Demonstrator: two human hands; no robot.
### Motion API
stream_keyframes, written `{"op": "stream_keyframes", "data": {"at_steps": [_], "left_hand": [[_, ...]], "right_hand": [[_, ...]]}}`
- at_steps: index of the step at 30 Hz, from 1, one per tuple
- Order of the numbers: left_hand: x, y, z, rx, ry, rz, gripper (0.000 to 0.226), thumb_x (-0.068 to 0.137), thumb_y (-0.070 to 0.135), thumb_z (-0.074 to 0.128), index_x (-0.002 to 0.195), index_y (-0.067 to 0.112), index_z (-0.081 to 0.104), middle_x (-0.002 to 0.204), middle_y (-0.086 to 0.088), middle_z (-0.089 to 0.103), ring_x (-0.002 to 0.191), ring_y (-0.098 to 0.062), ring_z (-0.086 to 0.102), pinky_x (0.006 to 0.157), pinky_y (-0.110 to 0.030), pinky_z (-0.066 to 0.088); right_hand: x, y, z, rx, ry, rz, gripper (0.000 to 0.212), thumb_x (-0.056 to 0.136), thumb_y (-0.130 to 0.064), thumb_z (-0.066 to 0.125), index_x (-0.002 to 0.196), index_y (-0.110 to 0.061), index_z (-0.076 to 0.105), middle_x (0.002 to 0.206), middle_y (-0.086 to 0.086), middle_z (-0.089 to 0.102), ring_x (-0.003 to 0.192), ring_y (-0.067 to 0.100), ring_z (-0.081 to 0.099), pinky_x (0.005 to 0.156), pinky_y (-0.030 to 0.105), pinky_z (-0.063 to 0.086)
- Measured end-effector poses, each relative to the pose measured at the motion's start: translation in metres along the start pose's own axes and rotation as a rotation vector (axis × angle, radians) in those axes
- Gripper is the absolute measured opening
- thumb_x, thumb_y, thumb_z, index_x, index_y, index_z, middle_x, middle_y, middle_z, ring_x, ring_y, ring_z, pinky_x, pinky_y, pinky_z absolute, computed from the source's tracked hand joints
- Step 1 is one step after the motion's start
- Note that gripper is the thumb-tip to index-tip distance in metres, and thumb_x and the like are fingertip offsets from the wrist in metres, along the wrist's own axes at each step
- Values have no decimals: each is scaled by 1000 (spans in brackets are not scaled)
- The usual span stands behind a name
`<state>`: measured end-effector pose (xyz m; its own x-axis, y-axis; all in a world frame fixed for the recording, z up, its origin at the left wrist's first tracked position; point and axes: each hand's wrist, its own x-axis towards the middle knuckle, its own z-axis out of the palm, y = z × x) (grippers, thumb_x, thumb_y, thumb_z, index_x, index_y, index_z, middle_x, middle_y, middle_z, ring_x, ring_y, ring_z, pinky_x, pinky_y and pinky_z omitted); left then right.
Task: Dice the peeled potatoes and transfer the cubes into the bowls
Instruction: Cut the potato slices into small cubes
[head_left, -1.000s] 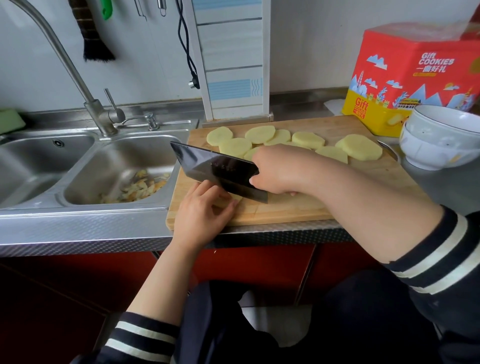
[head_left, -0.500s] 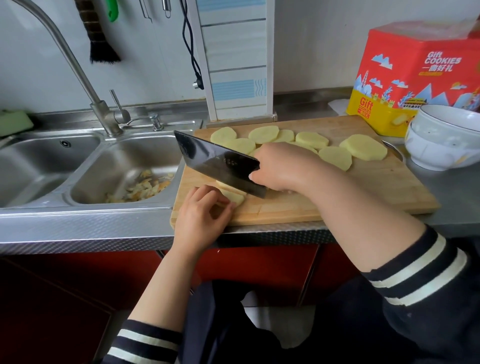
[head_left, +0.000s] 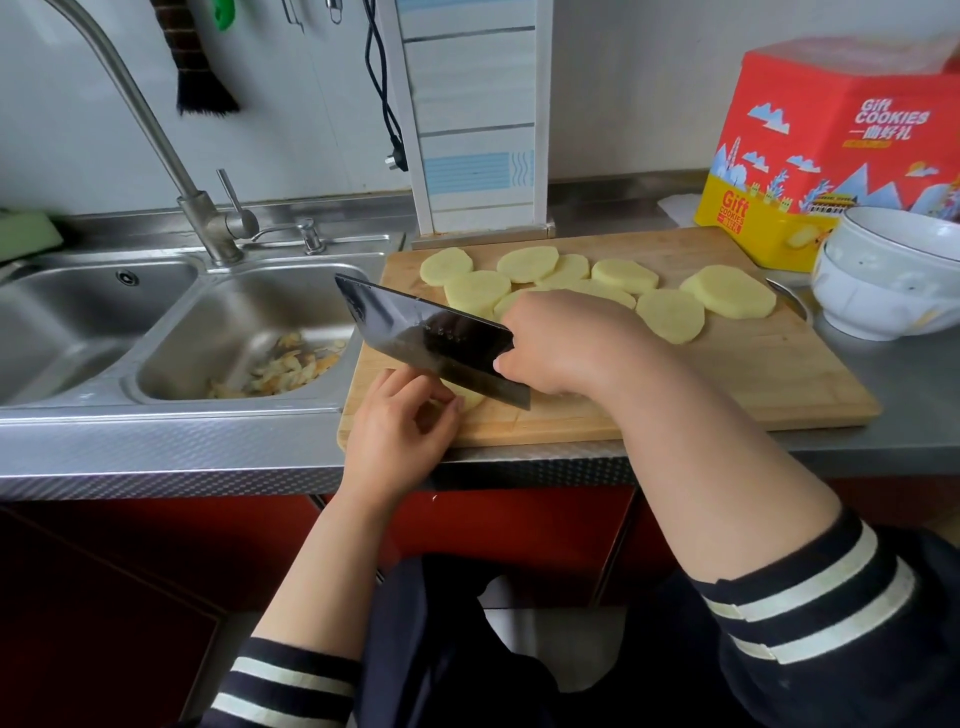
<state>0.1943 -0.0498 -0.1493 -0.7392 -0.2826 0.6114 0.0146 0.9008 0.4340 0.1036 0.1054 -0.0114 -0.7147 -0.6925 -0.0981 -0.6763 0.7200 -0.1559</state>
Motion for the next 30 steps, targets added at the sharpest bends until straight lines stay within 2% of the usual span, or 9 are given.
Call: {"op": "stream_keyframes", "data": {"at_steps": [6, 9, 12, 15, 19, 25, 27, 30], "left_hand": [[0, 0, 2, -10, 25, 19, 23, 86, 32, 59, 75, 12, 64, 84, 5, 60, 80, -16, 51, 66, -25, 40], [-1, 0, 1, -7, 34, 16, 23, 86, 32, 59, 76, 12, 65, 84, 4, 61, 80, -17, 52, 65, -27, 42], [-2, 0, 0, -11, 40, 17, 21, 86, 30, 61, 78, 12, 66, 85, 3, 62, 81, -17, 53, 66, -25, 42], [-3, 0, -1, 3, 53, 12, 18, 86, 28, 64, 78, 12, 67, 86, 3, 62, 84, -15, 51, 70, -17, 38], [-5, 0, -1, -14, 45, 5, 19, 86, 29, 67, 78, 12, 67, 86, 4, 61, 84, -16, 53, 68, -23, 42], [-5, 1, -3, -12, 51, -10, 14, 85, 18, 74, 78, 11, 65, 85, 5, 57, 77, -15, 52, 63, -22, 41], [-6, 1, -3, -5, 35, -8, 13, 85, 17, 74, 78, 11, 65, 85, 8, 55, 76, -14, 50, 62, -16, 38], [-5, 0, -4, 10, 28, -3, 13, 84, 16, 75, 78, 10, 65, 83, 10, 51, 76, -12, 47, 63, -9, 33]], "right_hand": [[9, -5, 6, 3, -17, 17, 20, 95, -21, 51, 76, -16, 49, 73, 2, 56, 60, 18, 52, 48, 25, 32], [14, -13, 14, 31, -10, 34, 21, 95, -19, 50, 75, -16, 47, 74, 2, 54, 62, 18, 50, 49, 26, 31], [16, -18, 18, 35, 25, 31, 17, 96, -20, 50, 80, -15, 51, 74, 2, 54, 61, 18, 50, 48, 25, 31], [12, -16, 20, 61, 84, 18, 14, 98, -27, 49, 87, -18, 52, 74, 1, 54, 63, 18, 52, 48, 26, 32], [2, -5, 9, 88, 150, 23, 18, 98, -33, 49, 88, -19, 52, 74, 0, 54, 66, 19, 52, 49, 26, 32], [-8, -4, 2, 43, 52, 9, 22, 95, -30, 52, 76, -20, 49, 73, 1, 57, 63, 19, 54, 49, 27, 34], [-8, -7, 5, 41, 23, -5, 25, 95, -28, 53, 72, -21, 46, 71, 1, 56, 61, 18, 53, 50, 26, 35], [-6, -9, 7, 45, 9, -3, 18, 94, -24, 52, 77, -19, 52, 71, 1, 56, 61, 19, 53, 51, 26, 35]]}}
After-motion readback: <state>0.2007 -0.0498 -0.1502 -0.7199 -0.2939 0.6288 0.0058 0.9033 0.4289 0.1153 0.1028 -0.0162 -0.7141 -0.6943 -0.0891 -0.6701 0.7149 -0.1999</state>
